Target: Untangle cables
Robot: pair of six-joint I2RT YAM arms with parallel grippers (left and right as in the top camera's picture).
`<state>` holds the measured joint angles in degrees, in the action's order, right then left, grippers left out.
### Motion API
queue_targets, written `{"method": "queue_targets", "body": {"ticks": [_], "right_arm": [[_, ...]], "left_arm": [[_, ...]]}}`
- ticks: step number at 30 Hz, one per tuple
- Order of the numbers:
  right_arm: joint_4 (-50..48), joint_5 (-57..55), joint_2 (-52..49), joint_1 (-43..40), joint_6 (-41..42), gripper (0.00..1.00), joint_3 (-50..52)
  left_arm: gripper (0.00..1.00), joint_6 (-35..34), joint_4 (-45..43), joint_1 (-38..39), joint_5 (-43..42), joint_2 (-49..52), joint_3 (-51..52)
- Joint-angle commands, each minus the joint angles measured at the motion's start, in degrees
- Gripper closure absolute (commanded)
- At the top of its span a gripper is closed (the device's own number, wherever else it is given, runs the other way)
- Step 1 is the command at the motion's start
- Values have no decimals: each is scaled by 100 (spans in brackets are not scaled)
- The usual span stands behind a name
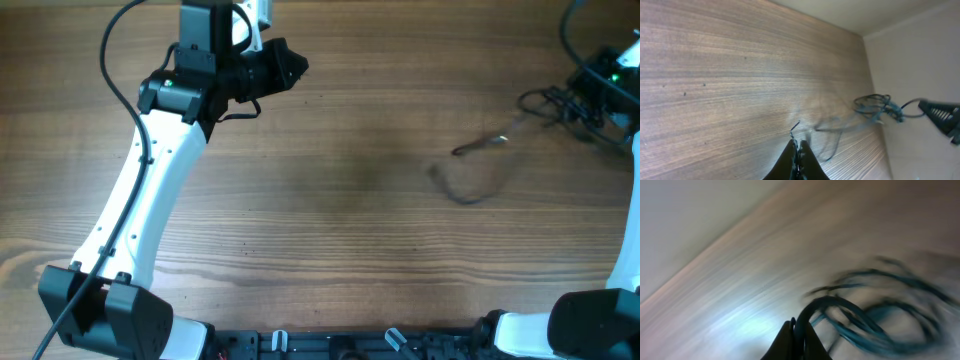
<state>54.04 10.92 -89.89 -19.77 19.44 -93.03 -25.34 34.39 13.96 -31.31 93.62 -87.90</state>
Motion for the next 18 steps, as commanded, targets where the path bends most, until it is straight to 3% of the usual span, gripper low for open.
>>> {"method": "queue_targets", "body": {"ticks": [1,5,8,12,18], "right_arm": [[-44,3515,96,411,-1843,96,-28],[164,3893,96,1141,-2214,96,-28],[247,3958,96,1600,-2520,96,-28],[188,3954,96,1880,-2439,96,-28],[247,3954,96,1906,-2439,96,-28]], "left_arm": [[96,741,0,39,31,-98,-24],[95,739,-2,39,33,-98,-24],[73,737,-2,42,28,-98,-24],[55,811,-11,136,-164,-39,-24],[25,1775,-256,208,-1921,243,-24]]}}
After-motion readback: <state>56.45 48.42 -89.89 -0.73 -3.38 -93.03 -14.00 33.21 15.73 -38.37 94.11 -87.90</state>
